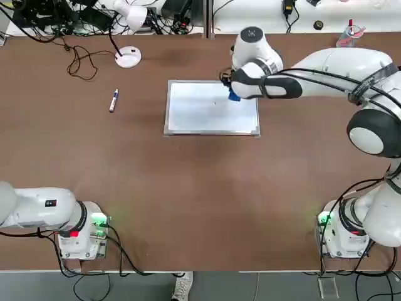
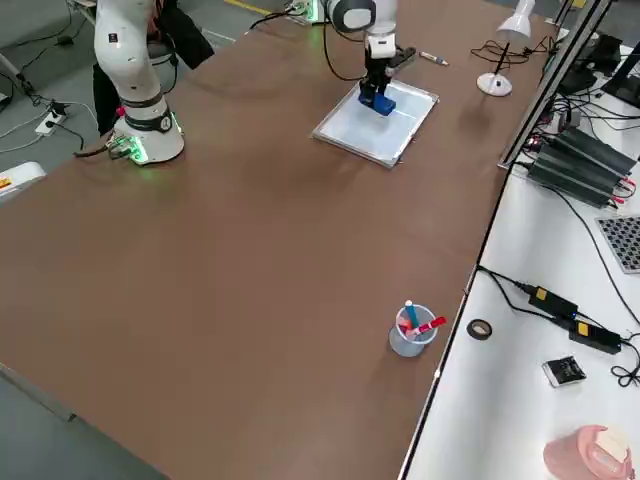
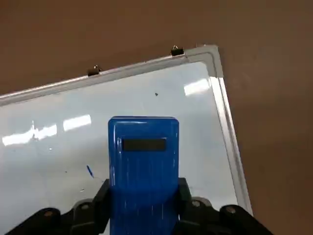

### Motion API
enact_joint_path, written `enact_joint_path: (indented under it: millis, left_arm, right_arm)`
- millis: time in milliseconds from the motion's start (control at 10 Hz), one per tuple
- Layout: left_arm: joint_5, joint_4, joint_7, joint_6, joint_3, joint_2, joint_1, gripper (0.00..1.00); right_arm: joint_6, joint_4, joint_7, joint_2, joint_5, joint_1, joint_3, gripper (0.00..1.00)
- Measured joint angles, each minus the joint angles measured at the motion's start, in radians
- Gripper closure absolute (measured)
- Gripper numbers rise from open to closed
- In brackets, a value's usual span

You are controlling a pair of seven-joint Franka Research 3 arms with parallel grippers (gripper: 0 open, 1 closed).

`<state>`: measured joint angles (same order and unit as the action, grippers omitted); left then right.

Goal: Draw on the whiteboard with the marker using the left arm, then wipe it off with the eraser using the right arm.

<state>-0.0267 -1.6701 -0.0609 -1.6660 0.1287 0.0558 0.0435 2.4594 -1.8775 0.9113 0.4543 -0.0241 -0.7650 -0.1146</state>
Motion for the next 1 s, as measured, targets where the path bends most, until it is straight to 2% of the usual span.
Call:
enact_joint_path:
  millis: [300, 600, 1000]
  left_arm:
    - [0.0, 0.0, 0.0, 0.0, 0.0, 0.0, 0.0, 0.0]
    - [0.0, 0.0, 0.0, 0.0, 0.0, 0.0, 0.0, 0.0]
    - [0.0, 0.0, 0.0, 0.0, 0.0, 0.0, 0.001, 0.0]
  right_arm:
    - [0.133, -0.083, -0.003, 0.051, -0.001, 0.0, 0.001, 0.44]
    - [0.19, -0.089, -0.003, 0.1, -0.001, -0.001, 0.001, 0.44]
    - [0.203, -0.079, 0.006, 0.108, -0.002, -0.012, 0.002, 0.44]
